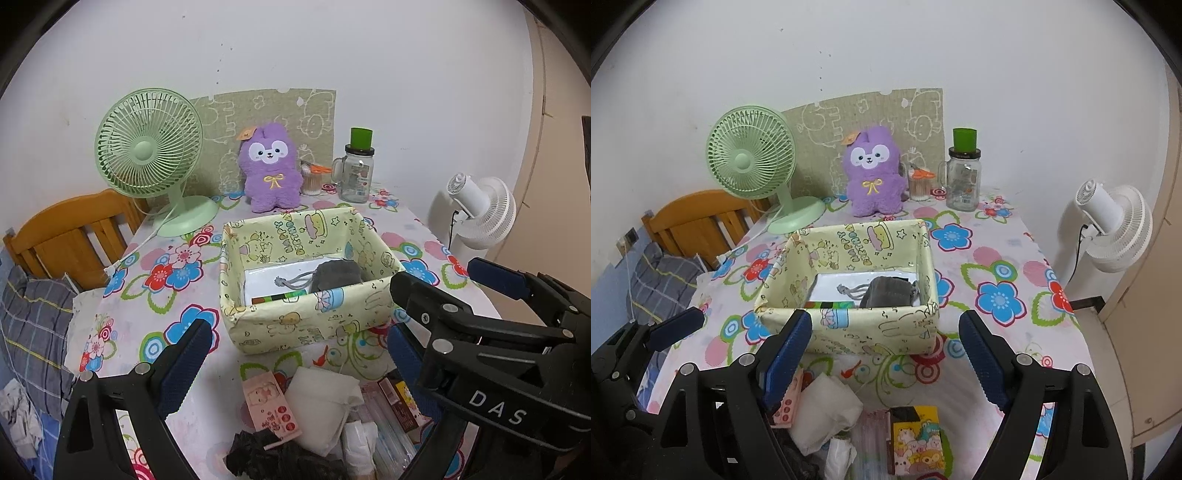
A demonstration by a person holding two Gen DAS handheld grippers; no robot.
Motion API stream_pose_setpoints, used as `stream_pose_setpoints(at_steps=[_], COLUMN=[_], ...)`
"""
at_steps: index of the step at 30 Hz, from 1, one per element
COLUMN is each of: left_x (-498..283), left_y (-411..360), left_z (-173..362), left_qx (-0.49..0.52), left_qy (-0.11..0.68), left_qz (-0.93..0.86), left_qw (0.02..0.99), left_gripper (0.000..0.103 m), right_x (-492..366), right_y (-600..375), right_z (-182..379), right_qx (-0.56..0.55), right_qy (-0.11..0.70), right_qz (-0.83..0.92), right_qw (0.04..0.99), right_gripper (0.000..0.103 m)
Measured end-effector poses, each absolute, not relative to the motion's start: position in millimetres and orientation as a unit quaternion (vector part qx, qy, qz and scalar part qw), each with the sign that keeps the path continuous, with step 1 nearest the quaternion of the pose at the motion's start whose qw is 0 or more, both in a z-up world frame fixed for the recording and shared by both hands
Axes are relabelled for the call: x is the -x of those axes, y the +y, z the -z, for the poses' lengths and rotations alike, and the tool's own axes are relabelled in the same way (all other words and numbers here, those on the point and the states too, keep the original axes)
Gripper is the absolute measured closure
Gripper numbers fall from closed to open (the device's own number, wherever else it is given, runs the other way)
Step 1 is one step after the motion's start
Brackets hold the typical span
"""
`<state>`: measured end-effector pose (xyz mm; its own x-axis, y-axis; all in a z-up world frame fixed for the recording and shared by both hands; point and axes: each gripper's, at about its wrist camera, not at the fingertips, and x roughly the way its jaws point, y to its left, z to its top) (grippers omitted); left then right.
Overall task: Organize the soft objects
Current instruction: 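Open both tools and pull them back out of the fabric box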
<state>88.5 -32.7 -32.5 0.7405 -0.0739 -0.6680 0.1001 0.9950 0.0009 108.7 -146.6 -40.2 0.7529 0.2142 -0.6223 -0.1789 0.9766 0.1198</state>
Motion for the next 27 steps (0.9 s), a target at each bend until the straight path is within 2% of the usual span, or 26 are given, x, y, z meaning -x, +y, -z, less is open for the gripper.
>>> stream_pose_setpoints(at_steps=[27], left_x=[-39.0], left_y=[-23.1], left_z=[63.1], left_qx=[-0.001], left_qy=[0.369], left_qz=[0.045], left_qw=[0.928], left_gripper=[0.006], right_x=[-55.8], right_y=[-143.8], right_z=[68.6], right_qx=[-0.016], right_qy=[0.337], right_qz=[-0.105], right_qw=[0.936], right_gripper=[0.018])
